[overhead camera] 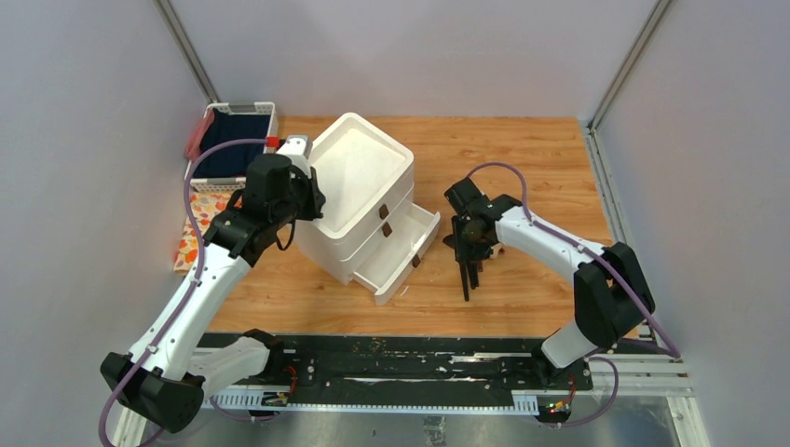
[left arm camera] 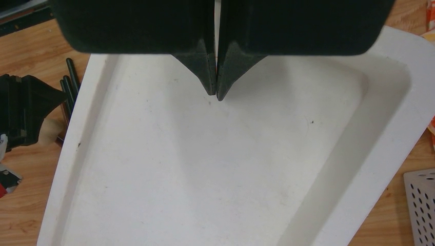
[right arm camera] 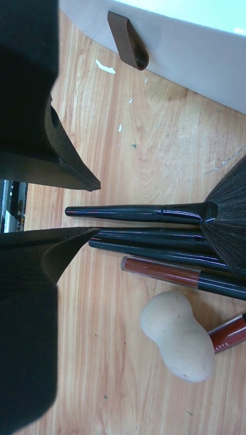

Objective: Organize the makeup

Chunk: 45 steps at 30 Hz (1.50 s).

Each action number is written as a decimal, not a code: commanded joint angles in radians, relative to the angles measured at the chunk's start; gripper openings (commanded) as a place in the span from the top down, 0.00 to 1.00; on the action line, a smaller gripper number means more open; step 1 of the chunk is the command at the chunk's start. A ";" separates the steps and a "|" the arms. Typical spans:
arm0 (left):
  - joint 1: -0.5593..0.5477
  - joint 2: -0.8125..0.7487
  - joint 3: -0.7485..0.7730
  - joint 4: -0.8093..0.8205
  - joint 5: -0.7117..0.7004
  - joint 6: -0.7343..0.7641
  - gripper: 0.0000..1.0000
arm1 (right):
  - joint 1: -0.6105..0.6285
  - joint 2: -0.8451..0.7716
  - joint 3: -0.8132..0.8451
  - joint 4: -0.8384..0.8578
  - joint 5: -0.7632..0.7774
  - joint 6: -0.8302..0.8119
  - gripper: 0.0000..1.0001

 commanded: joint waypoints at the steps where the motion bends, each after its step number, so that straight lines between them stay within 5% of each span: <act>1: -0.007 -0.010 -0.015 0.007 0.011 -0.003 1.00 | 0.021 0.018 0.014 -0.053 0.003 -0.019 0.64; 20: -0.007 -0.012 -0.021 0.007 -0.001 0.003 1.00 | 0.026 0.186 -0.033 0.058 -0.034 -0.017 0.71; 26: -0.007 -0.017 -0.024 0.006 -0.004 0.006 1.00 | 0.025 0.208 -0.038 0.074 -0.038 -0.008 0.79; 29: -0.007 -0.018 -0.025 0.006 -0.003 0.005 1.00 | 0.026 0.212 -0.039 0.078 -0.028 -0.004 0.91; 31: -0.008 -0.020 -0.025 0.007 -0.003 0.006 1.00 | 0.025 0.192 -0.041 0.077 -0.018 0.002 1.00; 45: -0.007 -0.018 -0.024 0.009 0.005 0.000 1.00 | 0.085 -0.126 0.071 -0.008 -0.049 0.036 1.00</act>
